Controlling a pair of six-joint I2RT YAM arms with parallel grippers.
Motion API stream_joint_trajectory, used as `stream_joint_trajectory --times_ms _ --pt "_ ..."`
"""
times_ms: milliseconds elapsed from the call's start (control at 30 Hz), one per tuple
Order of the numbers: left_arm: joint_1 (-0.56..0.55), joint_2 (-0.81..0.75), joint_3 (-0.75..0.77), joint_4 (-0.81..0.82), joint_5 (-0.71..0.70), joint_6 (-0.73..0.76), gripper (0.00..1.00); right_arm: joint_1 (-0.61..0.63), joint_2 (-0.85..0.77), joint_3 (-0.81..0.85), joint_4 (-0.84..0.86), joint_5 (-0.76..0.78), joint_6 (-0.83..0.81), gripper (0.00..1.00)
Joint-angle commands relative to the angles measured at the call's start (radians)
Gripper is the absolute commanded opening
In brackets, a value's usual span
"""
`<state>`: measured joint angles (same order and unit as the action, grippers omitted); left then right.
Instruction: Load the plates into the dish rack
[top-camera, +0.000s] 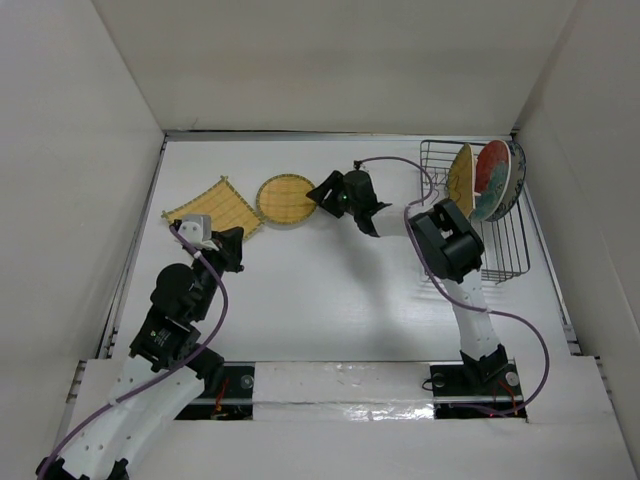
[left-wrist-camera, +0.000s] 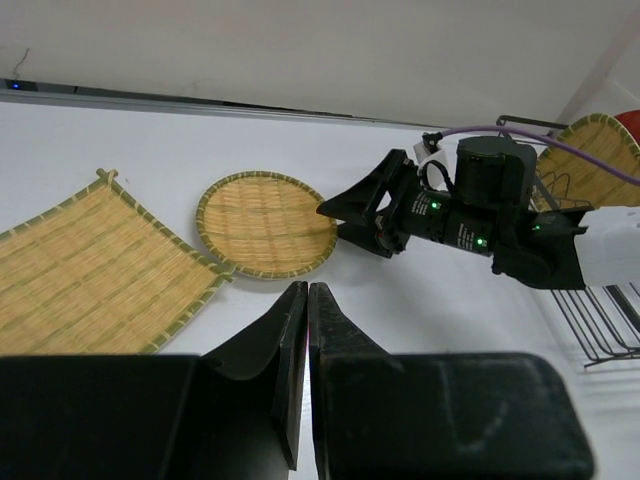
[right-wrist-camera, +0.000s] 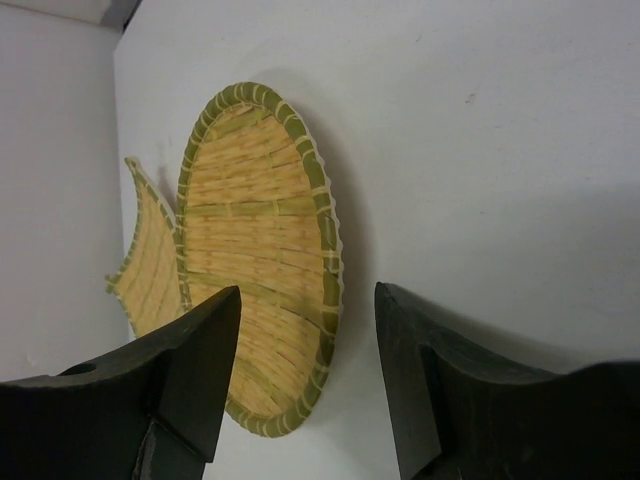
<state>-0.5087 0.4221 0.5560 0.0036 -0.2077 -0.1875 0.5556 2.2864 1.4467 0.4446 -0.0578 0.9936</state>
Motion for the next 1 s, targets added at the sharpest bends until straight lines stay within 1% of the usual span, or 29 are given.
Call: stream_joint_trajectory --times_ms 0,67,133,167,200,267,300,367,400,467,500,567,633,667,700,733,800,833,933,967 --pt "0.002 -0.019 0.024 0.050 0.022 0.014 0.02 0.003 0.045 0.055 -0.007 -0.014 0.051 0.61" --pt "0.002 -0.028 0.022 0.053 0.030 0.019 0.03 0.003 0.068 0.084 -0.010 -0.013 0.060 0.58" --pt "0.002 -0.040 0.022 0.056 0.036 0.023 0.03 0.012 0.093 0.113 -0.027 -0.013 0.074 0.49" --pt "0.002 -0.040 0.022 0.056 0.036 0.025 0.03 0.012 0.097 0.124 -0.027 -0.013 0.074 0.49" --pt "0.002 -0.048 0.022 0.056 0.037 0.025 0.03 0.012 0.102 0.126 -0.032 -0.008 0.076 0.43" --pt "0.002 -0.059 0.021 0.056 0.047 0.025 0.04 0.021 0.104 0.135 -0.046 -0.001 0.080 0.36" --pt "0.002 -0.069 0.021 0.061 0.050 0.025 0.04 0.021 0.105 0.145 -0.061 0.006 0.079 0.25" --pt "0.002 -0.077 0.018 0.062 0.059 0.025 0.04 0.021 0.096 0.144 -0.066 0.015 0.079 0.11" --pt "0.002 -0.086 0.018 0.064 0.063 0.023 0.05 0.021 0.090 0.130 -0.060 0.024 0.079 0.00" --pt "0.002 -0.094 0.016 0.065 0.074 0.022 0.05 0.030 0.064 0.100 -0.037 0.033 0.076 0.00" --pt "0.002 -0.098 0.016 0.068 0.077 0.020 0.05 0.030 0.023 0.080 -0.003 0.045 0.070 0.00" --pt "0.002 -0.100 0.016 0.068 0.091 0.019 0.05 0.030 -0.027 0.034 0.006 0.053 0.054 0.00" --pt "0.002 -0.105 0.019 0.068 0.100 0.017 0.06 0.030 -0.125 -0.017 0.054 0.058 0.016 0.00" --pt "0.002 -0.105 0.019 0.068 0.109 0.016 0.06 0.030 -0.164 -0.034 0.068 0.090 0.002 0.00" --pt "0.002 -0.111 0.019 0.068 0.114 0.016 0.07 0.030 -0.206 -0.043 0.071 0.120 -0.045 0.00" --pt "0.002 -0.114 0.019 0.067 0.120 0.016 0.07 0.030 -0.293 -0.051 0.066 0.134 -0.073 0.00" --pt "0.002 -0.126 0.019 0.065 0.137 0.013 0.09 0.020 -0.388 -0.080 0.054 0.177 -0.157 0.00" --pt "0.002 -0.132 0.019 0.064 0.143 0.013 0.09 0.000 -0.486 -0.095 0.045 0.188 -0.188 0.00" --pt "0.002 -0.160 0.018 0.062 0.154 0.010 0.10 -0.049 -0.634 -0.164 -0.024 0.243 -0.300 0.00" --pt "0.002 -0.167 0.016 0.064 0.162 0.008 0.11 -0.087 -0.728 -0.184 -0.047 0.256 -0.332 0.00"
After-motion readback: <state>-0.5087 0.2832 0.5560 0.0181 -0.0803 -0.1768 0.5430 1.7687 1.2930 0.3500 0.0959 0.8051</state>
